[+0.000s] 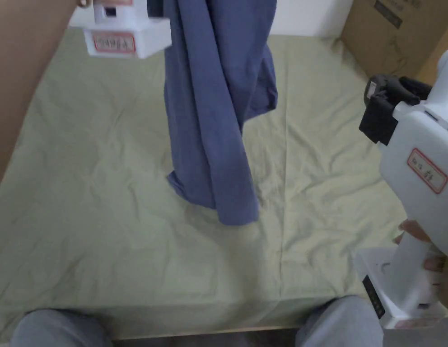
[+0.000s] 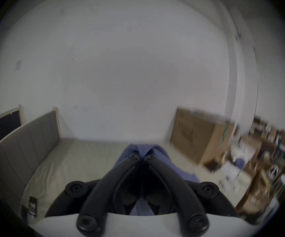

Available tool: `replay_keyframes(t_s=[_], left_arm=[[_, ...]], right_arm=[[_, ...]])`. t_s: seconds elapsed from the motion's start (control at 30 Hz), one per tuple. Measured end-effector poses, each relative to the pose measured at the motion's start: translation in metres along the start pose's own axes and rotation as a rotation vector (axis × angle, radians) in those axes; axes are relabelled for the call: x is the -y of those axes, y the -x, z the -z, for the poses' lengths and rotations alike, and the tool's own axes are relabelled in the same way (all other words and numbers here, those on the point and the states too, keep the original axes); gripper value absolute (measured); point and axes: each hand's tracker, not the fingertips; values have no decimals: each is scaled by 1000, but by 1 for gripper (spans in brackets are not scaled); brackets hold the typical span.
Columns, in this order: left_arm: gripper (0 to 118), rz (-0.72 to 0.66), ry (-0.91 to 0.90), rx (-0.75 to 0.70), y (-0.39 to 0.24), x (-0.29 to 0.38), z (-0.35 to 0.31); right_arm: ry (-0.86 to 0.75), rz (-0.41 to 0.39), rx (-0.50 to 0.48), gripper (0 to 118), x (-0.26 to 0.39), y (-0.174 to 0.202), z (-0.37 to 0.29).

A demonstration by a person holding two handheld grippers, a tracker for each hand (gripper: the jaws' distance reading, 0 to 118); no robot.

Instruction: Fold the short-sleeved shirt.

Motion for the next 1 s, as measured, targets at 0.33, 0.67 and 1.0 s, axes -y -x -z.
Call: replay_keyframes(t_s=[0.33,0.67,1.0], left_arm=[[2,137,751,-62,-40,309,92],[61,22,791,-77,-23,321,65],[107,8,25,-227,17,179,-71]], right_arm=[[119,17,18,0,33,-5,18],[185,6,-15,0,46,-1,31],[127,-47,-56,0,29,14,46]])
